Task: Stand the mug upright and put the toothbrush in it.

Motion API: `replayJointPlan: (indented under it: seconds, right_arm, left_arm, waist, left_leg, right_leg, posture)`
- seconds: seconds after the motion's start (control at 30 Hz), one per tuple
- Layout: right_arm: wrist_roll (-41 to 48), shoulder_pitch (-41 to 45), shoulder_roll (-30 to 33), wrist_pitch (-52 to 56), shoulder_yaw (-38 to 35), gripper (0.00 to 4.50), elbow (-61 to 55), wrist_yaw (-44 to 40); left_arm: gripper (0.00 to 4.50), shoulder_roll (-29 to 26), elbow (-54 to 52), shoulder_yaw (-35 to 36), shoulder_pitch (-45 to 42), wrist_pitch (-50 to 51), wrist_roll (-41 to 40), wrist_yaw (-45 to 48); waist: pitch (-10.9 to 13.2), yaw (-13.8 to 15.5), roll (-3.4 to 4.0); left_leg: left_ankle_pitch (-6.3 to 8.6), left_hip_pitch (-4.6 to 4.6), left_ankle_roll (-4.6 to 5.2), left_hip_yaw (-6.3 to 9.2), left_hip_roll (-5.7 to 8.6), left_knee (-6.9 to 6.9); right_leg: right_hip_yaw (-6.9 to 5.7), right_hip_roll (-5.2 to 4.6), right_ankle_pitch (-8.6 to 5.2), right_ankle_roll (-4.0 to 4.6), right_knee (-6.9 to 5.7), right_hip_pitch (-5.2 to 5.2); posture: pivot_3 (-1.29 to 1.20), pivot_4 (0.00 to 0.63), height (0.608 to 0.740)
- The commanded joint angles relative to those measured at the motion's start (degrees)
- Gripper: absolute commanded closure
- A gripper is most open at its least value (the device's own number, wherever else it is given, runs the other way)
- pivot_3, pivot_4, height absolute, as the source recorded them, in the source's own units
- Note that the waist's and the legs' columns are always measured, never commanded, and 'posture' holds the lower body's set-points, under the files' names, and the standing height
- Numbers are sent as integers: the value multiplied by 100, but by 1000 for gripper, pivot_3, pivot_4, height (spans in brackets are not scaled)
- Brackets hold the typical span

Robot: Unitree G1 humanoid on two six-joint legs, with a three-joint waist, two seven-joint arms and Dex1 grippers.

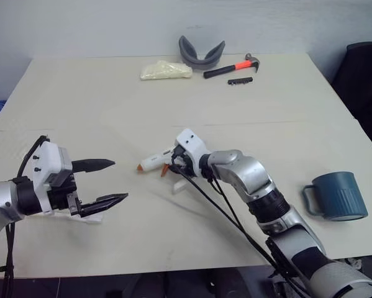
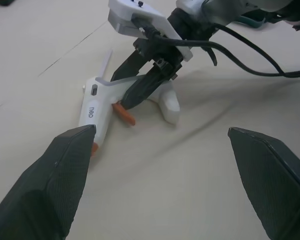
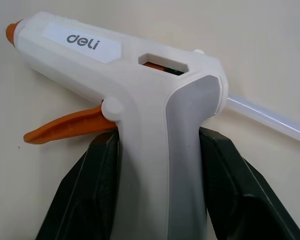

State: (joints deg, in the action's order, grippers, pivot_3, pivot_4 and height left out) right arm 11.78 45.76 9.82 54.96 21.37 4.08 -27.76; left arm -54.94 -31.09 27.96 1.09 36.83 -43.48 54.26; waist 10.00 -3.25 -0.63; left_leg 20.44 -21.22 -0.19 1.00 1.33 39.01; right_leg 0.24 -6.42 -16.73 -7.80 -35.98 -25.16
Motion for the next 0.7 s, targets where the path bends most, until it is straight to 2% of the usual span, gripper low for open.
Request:
replayJointPlan:
  seconds: [0.03, 0.23, 0.37, 0.5, 0.7]
  right_arm:
    - [56, -219, -63, 185, -211, 2578, -264, 84]
    - [185, -225, 441, 958, -1096, 2578, -1458, 280]
    - [75, -74, 1762, 1684, -2432, 2578, -2282, 422]
    - [85, -268, 3006, 2145, -3338, 2578, -2621, 334]
    - [27, -1413, 4281, 2845, -5085, 2578, -2953, 127]
  left_arm:
    - [0, 30, 3, -186, -362, 56, -255, -29]
    - [0, 157, 128, -925, -1206, 176, -526, 128]
    - [0, 700, 477, -2036, -2353, 104, -386, 372]
    - [0, 1197, 995, -2748, -3056, -64, -78, 705]
    - [0, 1789, 1653, -3359, -3641, -391, 286, 1194]
  waist:
    - [0, 5, 0]
    - [4, 60, 6]
    - [14, 216, 21]
    - [15, 313, 24]
    - [16, 290, 23]
  left_leg:
    - [0, 0, 0, 0, 0, 0]
    - [0, -15, 2, 8, 9, 7]
    - [-3, -26, 9, 5, 20, 13]
    - [-7, -35, 23, 1, 68, 15]
    - [-6, -32, 28, -20, 60, 10]
  right_leg:
    - [0, 0, 0, 0, -1, 0]
    - [-7, -5, 2, -4, 1, -5]
    - [-9, -10, 7, -14, 3, -10]
    - [-10, -18, 16, -29, 10, -10]
    - [0, -12, 16, -30, 9, -12]
  posture:
    - [0, 150, 740]
    - [0, 150, 740]
    - [0, 150, 740]
    - [0, 150, 740]
    - [0, 150, 740]
